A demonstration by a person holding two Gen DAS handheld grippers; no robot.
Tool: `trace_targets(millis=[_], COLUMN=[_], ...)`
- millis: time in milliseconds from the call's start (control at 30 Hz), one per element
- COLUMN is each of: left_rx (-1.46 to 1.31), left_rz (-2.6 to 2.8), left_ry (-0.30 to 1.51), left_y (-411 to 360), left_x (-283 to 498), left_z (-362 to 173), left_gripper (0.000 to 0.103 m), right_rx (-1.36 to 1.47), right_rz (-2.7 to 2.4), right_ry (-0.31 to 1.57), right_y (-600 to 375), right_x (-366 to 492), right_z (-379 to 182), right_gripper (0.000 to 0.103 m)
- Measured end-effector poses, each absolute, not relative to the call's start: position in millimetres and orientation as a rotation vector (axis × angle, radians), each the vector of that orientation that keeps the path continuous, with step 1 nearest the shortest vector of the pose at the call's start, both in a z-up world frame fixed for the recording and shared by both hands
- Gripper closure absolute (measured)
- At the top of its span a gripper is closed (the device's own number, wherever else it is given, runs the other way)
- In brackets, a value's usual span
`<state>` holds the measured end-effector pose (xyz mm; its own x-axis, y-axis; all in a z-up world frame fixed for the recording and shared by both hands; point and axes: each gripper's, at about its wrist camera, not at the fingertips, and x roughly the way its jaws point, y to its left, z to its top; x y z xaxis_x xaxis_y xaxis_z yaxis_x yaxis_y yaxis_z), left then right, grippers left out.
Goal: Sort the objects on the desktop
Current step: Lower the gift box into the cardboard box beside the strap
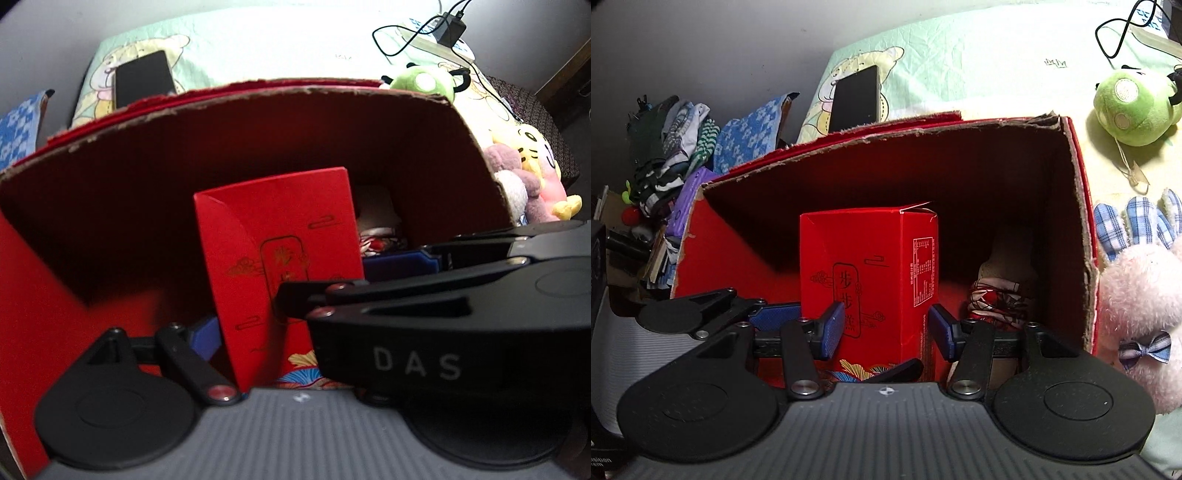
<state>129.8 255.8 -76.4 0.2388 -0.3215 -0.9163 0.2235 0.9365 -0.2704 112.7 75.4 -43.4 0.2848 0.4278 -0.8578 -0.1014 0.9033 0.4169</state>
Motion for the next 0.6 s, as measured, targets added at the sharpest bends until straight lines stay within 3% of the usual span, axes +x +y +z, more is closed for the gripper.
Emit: trace_targets(millis=[600], left_rx=[-0.168], left_rz=[-0.399], left_ry=[1.411], left_y=[259], left_x=[139], left_z=[-92], left_gripper=[0.02], right_rx=[0.258], right_rz=[0.312], right_ry=[1.267], right_y=[74], right_x=[115], right_z=[-46], right_gripper=[0.052])
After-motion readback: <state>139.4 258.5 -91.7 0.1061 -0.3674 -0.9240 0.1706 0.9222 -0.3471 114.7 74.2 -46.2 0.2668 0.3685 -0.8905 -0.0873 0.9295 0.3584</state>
